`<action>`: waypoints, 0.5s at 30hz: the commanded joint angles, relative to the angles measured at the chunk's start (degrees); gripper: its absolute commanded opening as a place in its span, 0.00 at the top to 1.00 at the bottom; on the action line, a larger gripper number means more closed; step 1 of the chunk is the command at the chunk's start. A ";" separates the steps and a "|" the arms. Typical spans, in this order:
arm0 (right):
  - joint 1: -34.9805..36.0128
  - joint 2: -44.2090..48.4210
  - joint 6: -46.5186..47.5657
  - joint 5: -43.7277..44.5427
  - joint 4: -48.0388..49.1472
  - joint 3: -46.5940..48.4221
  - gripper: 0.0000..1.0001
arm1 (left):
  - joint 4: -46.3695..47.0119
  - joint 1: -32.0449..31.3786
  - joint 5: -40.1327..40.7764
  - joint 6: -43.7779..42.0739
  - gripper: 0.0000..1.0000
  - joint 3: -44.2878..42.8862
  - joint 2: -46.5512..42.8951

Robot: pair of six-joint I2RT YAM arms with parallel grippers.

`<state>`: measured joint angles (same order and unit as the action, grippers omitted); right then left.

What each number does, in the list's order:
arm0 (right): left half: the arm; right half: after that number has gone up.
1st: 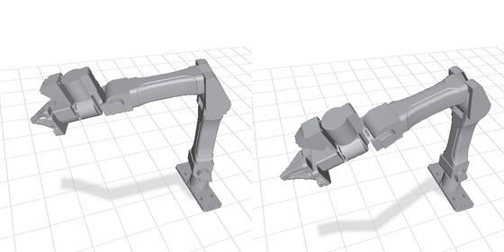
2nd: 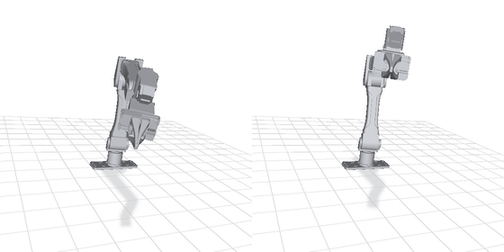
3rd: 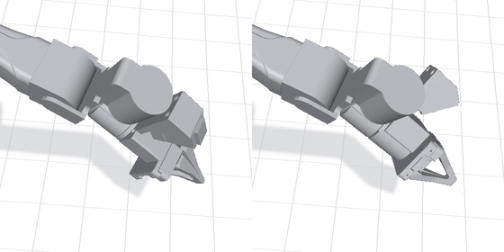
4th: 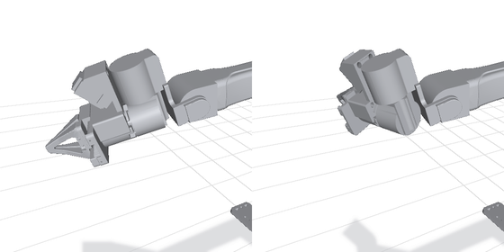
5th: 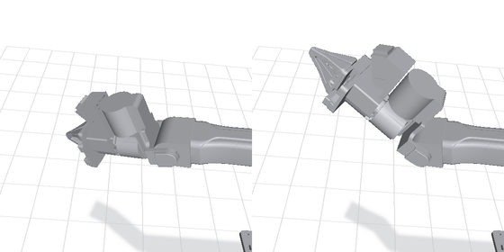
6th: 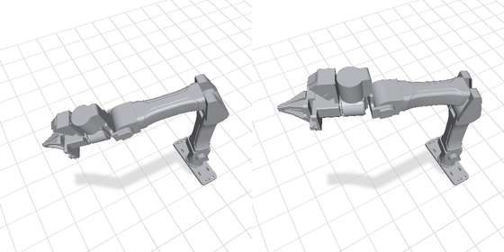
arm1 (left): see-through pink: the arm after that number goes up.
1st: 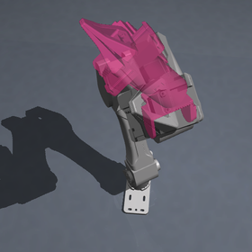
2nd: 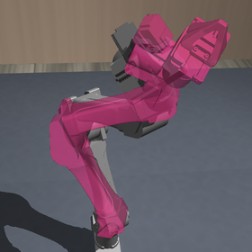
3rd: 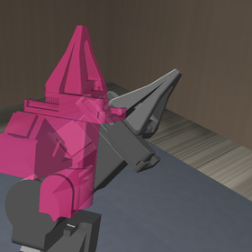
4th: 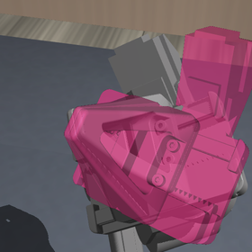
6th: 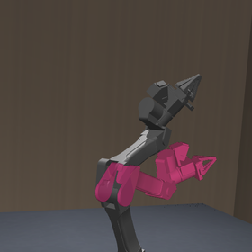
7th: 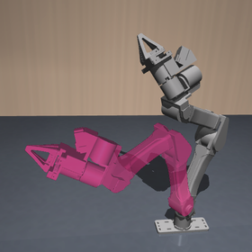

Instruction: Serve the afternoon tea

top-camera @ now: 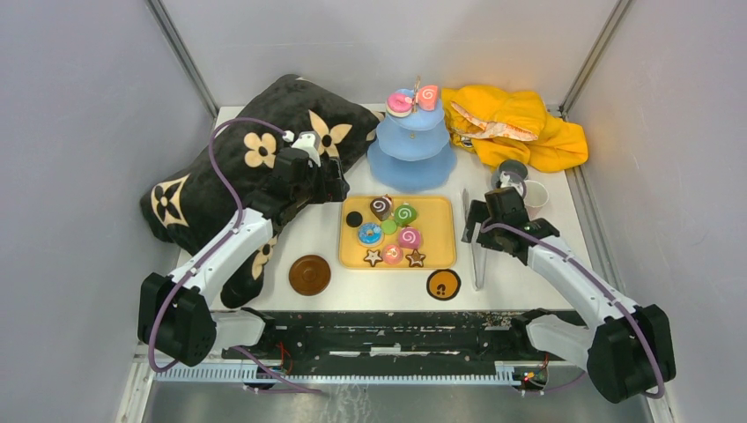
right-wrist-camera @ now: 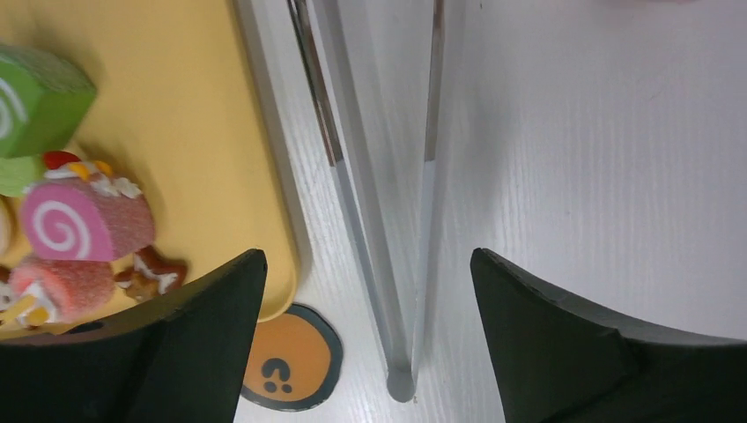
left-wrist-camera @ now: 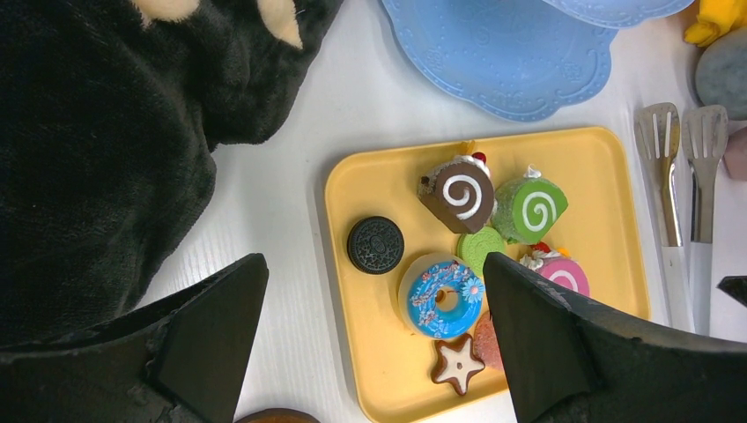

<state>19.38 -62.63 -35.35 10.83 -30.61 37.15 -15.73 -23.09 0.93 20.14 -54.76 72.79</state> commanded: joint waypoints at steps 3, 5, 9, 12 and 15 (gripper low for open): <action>-0.26 -0.07 3.79 2.71 -7.53 9.21 0.00 | 2.43 0.26 -0.79 2.71 0.01 -0.80 -1.15; -0.19 -0.54 3.65 4.16 -7.68 9.76 0.00 | 2.57 0.22 -0.73 2.71 0.01 -0.72 -1.07; -0.13 -0.53 3.73 3.92 -4.68 7.92 0.00 | 2.81 0.18 -0.64 2.71 0.01 -0.70 -0.99; 0.02 -1.22 5.30 3.48 -2.12 6.86 0.00 | 2.98 0.20 -0.66 2.63 0.01 -0.86 -0.69; 0.05 -3.17 2.69 5.77 -2.15 7.27 0.00 | 3.03 0.20 -0.73 2.71 0.01 -1.05 -0.34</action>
<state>19.38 -63.90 -31.68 13.61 -35.09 44.21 -15.70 -23.09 0.93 20.14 -54.76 72.79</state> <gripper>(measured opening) 0.996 0.993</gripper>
